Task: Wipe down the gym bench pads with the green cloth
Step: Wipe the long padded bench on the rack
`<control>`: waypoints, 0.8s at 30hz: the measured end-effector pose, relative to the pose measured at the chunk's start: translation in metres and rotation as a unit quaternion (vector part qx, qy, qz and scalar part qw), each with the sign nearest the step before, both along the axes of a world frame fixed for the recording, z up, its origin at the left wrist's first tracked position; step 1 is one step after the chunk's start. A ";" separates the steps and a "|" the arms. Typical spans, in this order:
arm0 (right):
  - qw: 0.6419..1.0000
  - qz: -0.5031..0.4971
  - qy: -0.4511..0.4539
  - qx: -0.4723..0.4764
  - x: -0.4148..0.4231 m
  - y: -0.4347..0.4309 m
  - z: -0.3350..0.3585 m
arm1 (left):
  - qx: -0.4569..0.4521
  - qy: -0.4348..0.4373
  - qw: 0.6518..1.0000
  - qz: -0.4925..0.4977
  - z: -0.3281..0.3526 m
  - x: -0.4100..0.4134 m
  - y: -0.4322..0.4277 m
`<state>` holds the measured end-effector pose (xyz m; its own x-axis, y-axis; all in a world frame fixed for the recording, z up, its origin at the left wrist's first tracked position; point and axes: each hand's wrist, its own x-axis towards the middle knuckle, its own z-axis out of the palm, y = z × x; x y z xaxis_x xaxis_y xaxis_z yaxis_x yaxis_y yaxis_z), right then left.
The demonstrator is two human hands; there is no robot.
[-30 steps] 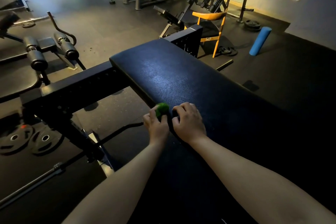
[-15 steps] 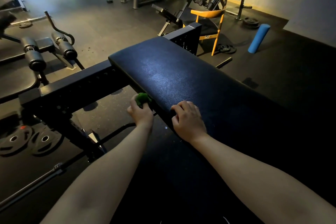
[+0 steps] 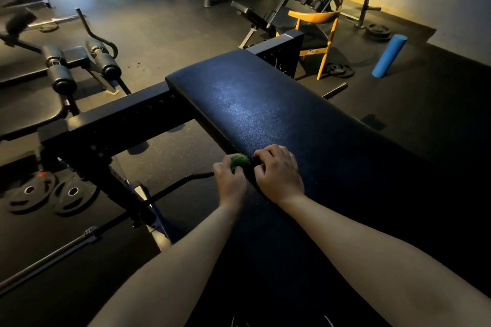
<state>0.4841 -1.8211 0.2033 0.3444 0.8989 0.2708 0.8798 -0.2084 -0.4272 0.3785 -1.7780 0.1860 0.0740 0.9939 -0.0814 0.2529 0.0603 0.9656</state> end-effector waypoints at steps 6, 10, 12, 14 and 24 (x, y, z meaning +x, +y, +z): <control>0.999 0.003 0.050 0.020 0.002 -0.004 0.004 | 0.028 0.023 0.997 -0.070 -0.011 -0.014 -0.034; 0.998 0.007 0.053 0.019 0.001 -0.005 0.004 | 0.016 -0.013 1.000 0.003 -0.012 -0.024 -0.014; 0.998 0.009 0.052 0.021 0.001 -0.005 0.004 | -0.009 -0.031 0.997 0.072 -0.010 -0.024 0.005; 0.998 0.011 0.052 0.019 0.002 -0.005 0.004 | -0.023 -0.034 0.995 0.086 -0.005 -0.018 0.019; 0.999 0.005 0.051 0.014 0.003 -0.005 0.003 | -0.007 0.012 0.999 0.031 -0.007 0.001 -0.006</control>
